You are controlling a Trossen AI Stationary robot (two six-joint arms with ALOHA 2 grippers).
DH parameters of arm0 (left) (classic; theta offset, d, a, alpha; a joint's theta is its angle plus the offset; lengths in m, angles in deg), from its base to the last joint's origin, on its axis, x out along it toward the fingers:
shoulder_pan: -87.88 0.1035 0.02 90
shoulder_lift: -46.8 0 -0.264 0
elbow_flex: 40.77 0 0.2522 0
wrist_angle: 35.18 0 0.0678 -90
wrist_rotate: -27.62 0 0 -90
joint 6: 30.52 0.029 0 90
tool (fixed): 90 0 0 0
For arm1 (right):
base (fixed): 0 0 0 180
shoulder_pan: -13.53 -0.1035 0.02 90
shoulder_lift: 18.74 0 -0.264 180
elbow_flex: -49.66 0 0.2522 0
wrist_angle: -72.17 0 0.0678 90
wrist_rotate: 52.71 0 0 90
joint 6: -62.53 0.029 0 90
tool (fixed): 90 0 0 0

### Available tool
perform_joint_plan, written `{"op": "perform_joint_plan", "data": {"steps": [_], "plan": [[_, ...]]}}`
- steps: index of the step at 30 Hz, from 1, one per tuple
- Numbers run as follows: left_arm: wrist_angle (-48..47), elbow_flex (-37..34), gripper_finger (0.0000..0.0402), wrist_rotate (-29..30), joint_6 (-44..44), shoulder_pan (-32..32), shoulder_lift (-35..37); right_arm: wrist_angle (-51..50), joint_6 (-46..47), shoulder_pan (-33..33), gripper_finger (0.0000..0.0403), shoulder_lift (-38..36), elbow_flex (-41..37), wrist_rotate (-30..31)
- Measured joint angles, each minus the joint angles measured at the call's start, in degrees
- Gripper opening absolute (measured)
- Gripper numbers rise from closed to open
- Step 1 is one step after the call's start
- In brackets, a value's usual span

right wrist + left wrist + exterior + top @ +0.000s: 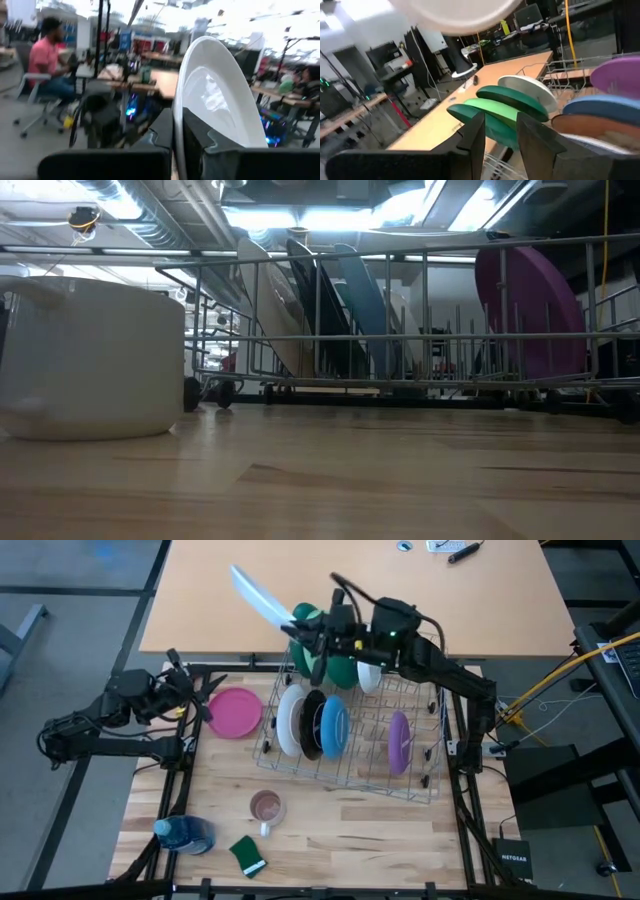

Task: Sort dishes
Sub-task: Put the white plate into the dishwasher rack

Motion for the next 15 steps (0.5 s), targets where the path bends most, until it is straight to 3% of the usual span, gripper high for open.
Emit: {"op": "perform_joint_plan", "data": {"steps": [9,15], "plan": [[-3.0,0.0,0.0100,0.0,-8.7,0.0,-2.3,2.4,3.0,0.0,0.0019,-0.1,0.0,1.9],[-3.5,-1.9,0.0100,0.0,-9.3,0.0,-5.3,3.0,5.1,0.0,0.0019,-0.6,0.0,0.2]]}}
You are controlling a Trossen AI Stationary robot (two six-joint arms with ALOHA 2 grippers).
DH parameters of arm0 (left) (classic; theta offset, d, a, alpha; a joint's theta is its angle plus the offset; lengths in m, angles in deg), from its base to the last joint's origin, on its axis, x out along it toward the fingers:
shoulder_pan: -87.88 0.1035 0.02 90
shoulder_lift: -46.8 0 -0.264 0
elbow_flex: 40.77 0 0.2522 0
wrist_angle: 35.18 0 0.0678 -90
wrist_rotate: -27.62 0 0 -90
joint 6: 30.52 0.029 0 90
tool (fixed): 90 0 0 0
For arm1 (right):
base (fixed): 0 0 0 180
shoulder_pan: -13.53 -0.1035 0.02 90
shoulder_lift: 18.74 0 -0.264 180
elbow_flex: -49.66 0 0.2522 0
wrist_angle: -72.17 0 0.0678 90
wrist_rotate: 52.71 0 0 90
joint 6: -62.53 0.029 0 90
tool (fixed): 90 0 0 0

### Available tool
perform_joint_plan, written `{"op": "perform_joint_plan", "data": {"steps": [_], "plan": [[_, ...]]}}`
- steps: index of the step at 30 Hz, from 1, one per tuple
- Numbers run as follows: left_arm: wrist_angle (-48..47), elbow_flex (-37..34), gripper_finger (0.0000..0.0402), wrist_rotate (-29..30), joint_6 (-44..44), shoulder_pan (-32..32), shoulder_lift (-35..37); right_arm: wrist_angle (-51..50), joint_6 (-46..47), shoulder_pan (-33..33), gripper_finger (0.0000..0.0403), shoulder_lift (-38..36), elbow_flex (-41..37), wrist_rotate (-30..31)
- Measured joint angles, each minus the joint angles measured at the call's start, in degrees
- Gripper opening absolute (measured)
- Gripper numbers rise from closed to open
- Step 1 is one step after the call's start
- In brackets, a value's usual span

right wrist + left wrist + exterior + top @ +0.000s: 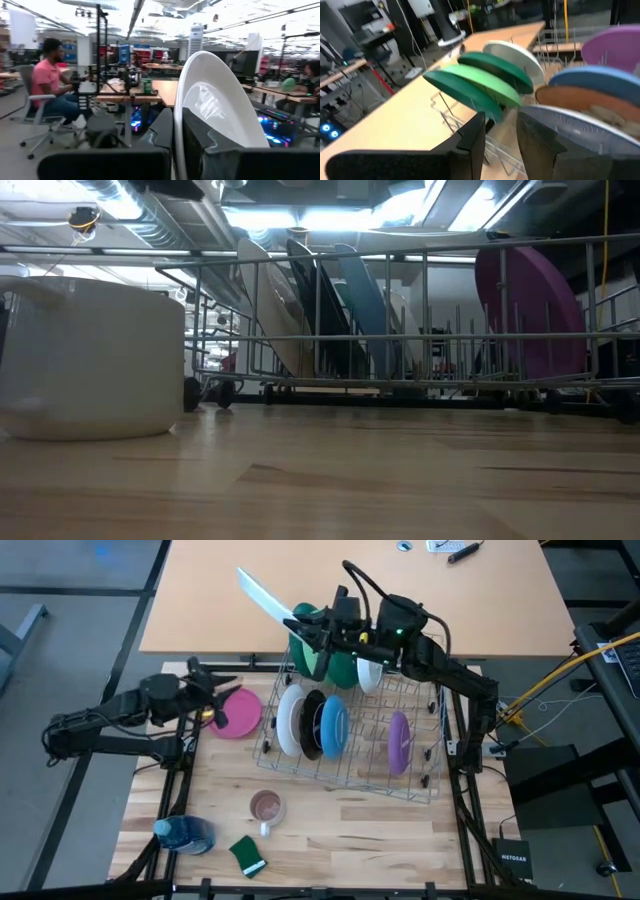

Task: Sort dishes
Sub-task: Put the white plate into the dishwasher rack

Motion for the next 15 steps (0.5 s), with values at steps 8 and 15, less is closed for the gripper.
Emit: {"op": "perform_joint_plan", "data": {"steps": [8,15], "plan": [[-1.1,-0.5,0.0100,-0.5,-2.7,0.0,-4.8,-7.1,2.6,0.0,0.0019,-2.0,0.0,-5.6],[-1.1,-0.5,0.0100,-0.7,-4.5,0.0,-7.5,-12.0,2.3,0.0,0.0019,-3.0,-0.1,-9.9]]}}
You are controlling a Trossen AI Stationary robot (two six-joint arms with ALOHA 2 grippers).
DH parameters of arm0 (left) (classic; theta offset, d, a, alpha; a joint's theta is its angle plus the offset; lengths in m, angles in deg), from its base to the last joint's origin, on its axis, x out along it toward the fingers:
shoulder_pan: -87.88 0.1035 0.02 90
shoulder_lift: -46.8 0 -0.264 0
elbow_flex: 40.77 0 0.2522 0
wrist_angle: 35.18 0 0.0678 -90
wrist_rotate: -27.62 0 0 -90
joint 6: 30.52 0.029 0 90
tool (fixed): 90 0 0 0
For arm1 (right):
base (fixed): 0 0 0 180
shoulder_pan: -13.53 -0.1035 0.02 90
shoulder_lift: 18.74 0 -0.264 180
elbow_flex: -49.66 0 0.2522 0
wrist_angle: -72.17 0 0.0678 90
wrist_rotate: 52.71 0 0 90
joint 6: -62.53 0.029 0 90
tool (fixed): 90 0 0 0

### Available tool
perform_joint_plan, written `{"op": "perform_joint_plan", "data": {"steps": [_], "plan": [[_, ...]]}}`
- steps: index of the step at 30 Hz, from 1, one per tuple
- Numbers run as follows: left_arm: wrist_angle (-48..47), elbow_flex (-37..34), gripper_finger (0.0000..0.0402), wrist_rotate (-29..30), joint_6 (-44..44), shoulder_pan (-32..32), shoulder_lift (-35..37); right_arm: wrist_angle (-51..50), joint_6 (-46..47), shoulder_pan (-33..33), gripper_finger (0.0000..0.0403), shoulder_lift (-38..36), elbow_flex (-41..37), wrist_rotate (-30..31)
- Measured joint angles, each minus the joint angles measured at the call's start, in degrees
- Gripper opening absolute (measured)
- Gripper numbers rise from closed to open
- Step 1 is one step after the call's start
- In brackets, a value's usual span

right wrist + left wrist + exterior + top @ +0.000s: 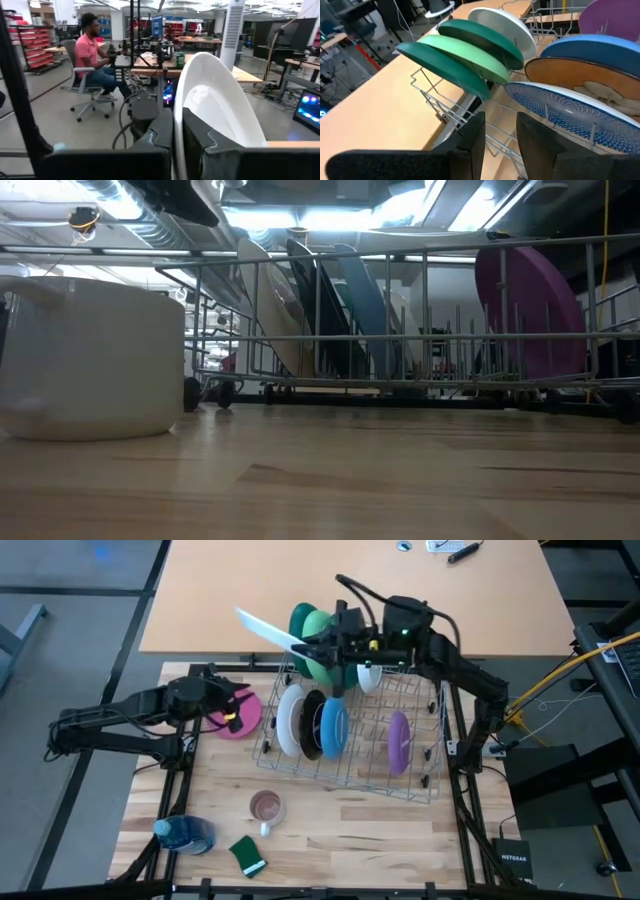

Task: Sort dishes
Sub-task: Put the white plate into the dishwasher rack

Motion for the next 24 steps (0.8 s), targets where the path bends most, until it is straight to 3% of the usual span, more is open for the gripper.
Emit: {"op": "perform_joint_plan", "data": {"steps": [15,20,24], "plan": [[0.9,0.0,0.0100,-6.3,-4.2,0.0,-0.6,-13.8,-3.1,0.0,0.0019,-8.9,-2.2,-0.1],[2.7,0.0,0.0100,-8.6,-6.0,0.0,-1.5,-12.8,-3.3,0.0,0.0019,-13.6,-11.9,-0.1],[4.1,0.0,0.0100,-8.8,-6.1,0.0,-2.8,-5.1,-3.7,0.0,0.0019,-19.9,-25.6,-0.1]]}}
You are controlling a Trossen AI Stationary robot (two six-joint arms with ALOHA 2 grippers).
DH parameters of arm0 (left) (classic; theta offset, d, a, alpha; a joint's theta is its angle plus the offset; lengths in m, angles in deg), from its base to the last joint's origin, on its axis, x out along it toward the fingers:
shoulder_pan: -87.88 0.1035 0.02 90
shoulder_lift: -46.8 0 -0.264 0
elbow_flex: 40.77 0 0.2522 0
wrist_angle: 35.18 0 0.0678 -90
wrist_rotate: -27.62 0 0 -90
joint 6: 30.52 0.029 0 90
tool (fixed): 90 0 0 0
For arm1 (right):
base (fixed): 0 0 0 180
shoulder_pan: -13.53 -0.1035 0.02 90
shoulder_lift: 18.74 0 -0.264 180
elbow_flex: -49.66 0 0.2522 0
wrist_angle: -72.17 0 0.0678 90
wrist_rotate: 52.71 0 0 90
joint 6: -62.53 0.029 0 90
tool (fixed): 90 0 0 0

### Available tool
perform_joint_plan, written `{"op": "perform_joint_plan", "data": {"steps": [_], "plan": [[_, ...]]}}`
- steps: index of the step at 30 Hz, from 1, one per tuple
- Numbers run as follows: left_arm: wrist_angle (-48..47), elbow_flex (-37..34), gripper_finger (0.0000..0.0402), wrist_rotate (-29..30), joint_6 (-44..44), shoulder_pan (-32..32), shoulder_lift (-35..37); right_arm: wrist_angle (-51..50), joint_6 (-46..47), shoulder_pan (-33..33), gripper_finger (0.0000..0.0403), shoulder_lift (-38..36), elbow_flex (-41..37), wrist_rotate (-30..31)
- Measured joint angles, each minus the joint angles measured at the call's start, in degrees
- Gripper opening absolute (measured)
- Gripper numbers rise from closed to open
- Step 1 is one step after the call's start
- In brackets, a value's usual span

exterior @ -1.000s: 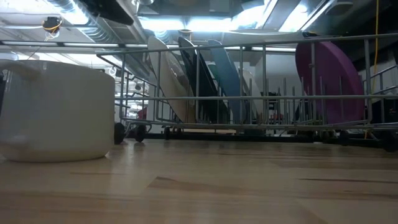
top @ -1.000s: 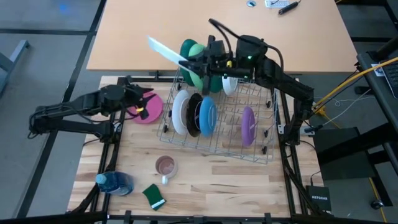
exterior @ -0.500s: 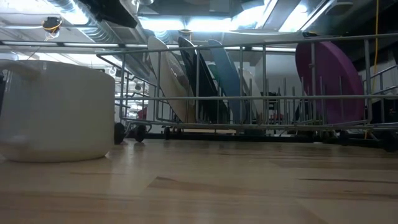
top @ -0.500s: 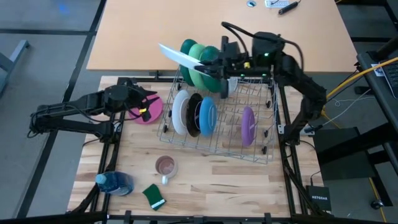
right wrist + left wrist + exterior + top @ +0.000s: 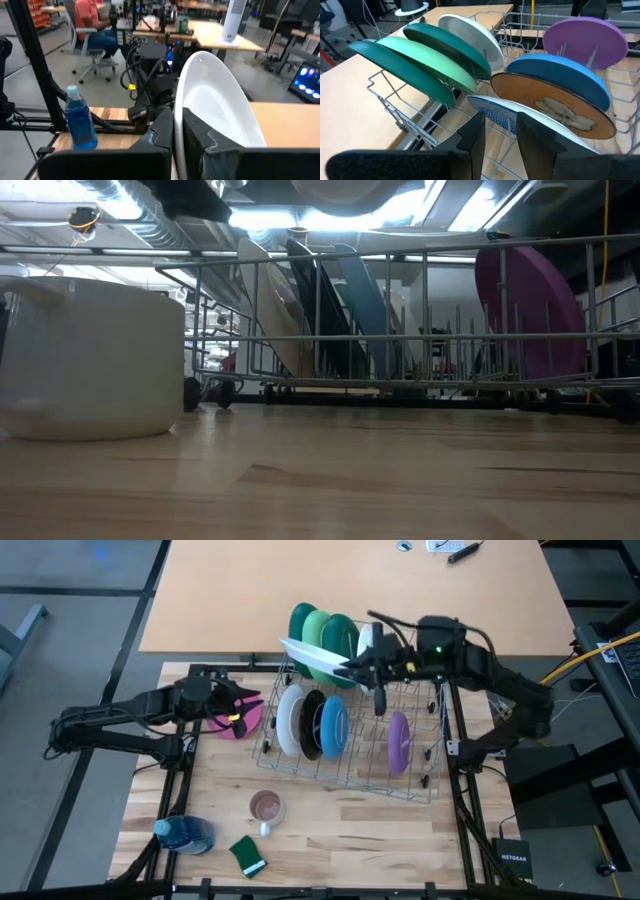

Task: Sort dishes
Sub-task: Put the white plate into the dishwasher rack

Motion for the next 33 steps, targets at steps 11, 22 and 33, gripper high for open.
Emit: {"op": "perform_joint_plan", "data": {"steps": [11,22,33], "plan": [[5.4,0.0,0.0100,0.0,0.1,0.0,-4.3,51.1,5.3,0.1,0.0019,-23.2,-46.2,-1.2],[23.8,0.0,0.0100,0.0,0.2,0.0,-10.5,114.6,23.0,0.0,0.0019,-27.0,-78.3,3.3],[48.1,0.1,0.0100,-17.8,-15.9,1.7,-17.7,122.4,29.9,0.0,0.0019,-25.8,-81.7,1.0]]}}
